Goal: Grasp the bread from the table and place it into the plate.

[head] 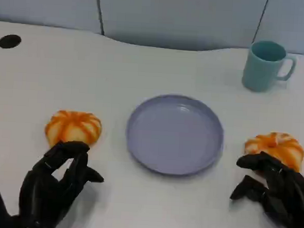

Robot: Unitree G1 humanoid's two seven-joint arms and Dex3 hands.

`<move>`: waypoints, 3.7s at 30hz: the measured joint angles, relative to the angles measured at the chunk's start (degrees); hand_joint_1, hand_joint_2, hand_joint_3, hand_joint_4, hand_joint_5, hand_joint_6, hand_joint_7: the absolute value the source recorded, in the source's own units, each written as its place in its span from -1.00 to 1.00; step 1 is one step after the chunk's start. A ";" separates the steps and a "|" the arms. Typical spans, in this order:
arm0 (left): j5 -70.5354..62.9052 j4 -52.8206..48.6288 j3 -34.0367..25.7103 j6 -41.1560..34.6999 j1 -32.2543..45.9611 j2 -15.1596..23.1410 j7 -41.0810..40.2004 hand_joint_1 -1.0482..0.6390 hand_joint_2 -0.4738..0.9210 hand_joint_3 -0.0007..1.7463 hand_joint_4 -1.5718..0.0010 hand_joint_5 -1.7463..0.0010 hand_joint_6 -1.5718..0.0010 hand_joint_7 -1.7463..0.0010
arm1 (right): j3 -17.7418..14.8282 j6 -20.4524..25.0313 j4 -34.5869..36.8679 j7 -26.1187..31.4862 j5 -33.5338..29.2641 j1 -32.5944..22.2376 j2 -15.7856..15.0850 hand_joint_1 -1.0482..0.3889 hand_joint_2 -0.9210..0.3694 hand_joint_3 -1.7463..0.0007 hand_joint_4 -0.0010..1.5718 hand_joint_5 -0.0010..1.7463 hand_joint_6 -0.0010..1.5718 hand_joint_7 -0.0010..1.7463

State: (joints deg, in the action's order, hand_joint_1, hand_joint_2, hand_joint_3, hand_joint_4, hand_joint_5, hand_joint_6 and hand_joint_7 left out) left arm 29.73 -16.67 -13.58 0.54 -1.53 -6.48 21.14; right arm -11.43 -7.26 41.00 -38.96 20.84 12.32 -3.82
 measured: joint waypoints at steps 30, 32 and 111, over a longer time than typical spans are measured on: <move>-0.25 -0.14 -0.04 -0.06 -0.01 0.08 0.00 -0.20 0.71 -0.39 0.18 -0.85 0.18 -0.36 | -0.02 0.16 -0.10 0.00 0.04 -0.01 0.00 -0.14 -1.00 0.76 -0.20 0.64 -0.17 0.11; -0.44 -0.14 -0.04 -0.06 -0.01 0.08 0.00 -0.20 0.71 -0.39 0.18 -0.85 0.18 -0.36 | -0.01 0.16 -0.10 0.00 0.04 -0.01 0.00 -0.14 -1.00 0.76 -0.20 0.64 -0.16 0.11; -77.18 -24.70 34.89 9.55 -36.05 31.03 -6.23 -0.65 0.97 -1.00 0.93 0.86 0.77 0.99 | 0.43 1.85 -2.36 0.14 0.41 -0.58 2.57 -0.18 -1.00 0.82 -0.17 0.62 -0.18 0.17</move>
State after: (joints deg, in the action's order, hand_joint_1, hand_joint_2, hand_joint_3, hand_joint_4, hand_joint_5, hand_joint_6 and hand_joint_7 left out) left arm -47.46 -41.37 21.30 10.09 -37.58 24.54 14.91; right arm -11.00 -5.40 38.64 -38.82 21.25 11.74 -1.25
